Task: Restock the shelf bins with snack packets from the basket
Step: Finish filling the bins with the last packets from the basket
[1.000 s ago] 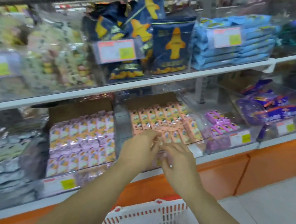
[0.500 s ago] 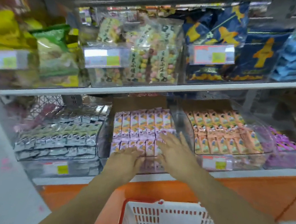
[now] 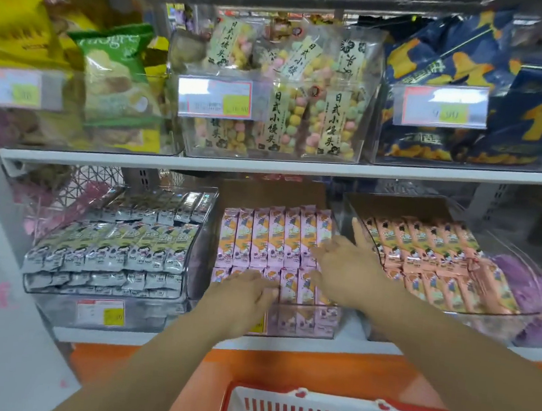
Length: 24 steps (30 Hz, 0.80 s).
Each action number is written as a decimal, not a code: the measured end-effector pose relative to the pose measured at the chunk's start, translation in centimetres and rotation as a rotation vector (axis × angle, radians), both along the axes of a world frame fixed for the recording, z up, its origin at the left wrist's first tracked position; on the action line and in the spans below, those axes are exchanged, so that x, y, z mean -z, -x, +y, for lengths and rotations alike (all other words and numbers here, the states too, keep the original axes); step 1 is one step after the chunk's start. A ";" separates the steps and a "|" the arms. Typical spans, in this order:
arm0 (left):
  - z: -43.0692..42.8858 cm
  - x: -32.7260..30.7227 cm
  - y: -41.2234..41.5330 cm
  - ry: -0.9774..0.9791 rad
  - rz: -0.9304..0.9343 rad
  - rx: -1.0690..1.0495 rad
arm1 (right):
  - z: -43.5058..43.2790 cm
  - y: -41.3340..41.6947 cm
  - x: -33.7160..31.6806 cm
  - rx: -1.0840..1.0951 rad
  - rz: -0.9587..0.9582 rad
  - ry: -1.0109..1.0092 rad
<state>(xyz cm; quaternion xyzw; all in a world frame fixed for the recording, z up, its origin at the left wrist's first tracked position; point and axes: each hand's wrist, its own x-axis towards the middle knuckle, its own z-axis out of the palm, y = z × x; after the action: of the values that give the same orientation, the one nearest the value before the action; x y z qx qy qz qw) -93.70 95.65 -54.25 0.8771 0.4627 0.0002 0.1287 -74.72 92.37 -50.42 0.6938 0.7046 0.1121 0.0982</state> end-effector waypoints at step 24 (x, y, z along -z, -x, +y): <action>8.9 1.6 -4.6 -0.329 0.241 0.051 | 6.2 -0.1 1.6 0.003 -0.012 -0.020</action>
<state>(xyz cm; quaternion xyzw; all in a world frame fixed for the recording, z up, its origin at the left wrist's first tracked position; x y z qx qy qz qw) -89.15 104.55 -55.86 0.8914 0.4462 -0.0322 -0.0725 -74.65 98.61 -52.02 0.6952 0.7018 0.1229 0.0957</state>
